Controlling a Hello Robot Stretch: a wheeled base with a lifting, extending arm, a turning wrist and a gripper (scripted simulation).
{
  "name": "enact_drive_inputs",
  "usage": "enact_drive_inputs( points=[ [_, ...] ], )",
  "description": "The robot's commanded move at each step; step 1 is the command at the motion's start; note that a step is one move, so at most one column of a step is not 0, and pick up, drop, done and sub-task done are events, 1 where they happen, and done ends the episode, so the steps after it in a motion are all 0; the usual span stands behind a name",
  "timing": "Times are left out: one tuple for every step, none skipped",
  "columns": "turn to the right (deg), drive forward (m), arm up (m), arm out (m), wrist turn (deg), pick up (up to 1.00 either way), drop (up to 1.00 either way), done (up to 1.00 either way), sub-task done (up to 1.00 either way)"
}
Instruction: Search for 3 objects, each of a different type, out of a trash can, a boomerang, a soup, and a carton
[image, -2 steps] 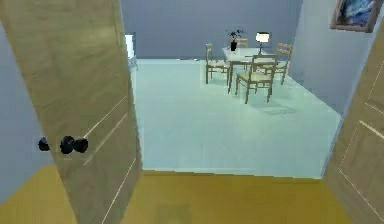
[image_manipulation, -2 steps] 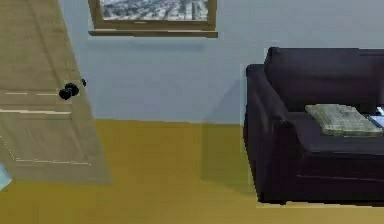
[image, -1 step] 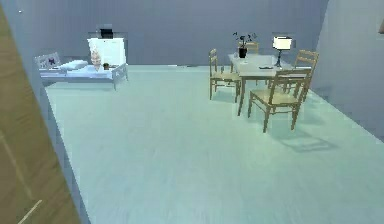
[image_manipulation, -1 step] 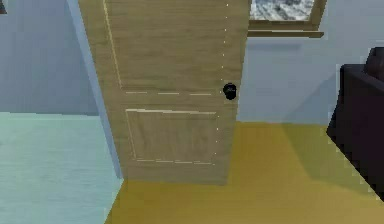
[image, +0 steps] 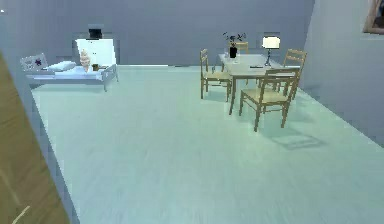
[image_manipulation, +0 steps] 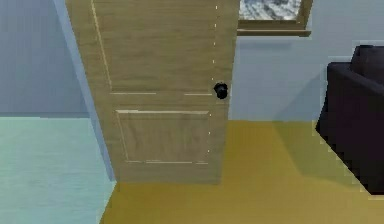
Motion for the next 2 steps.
enact_drive_inputs(
  points=[
    [3.0,0.0,0.0,0.0,0.0,0.0,0.0,0.0,0.0],
    [0.0,1.0,0.0,0.0,0.0,0.0,0.0,0.0,0.0]
  ],
)
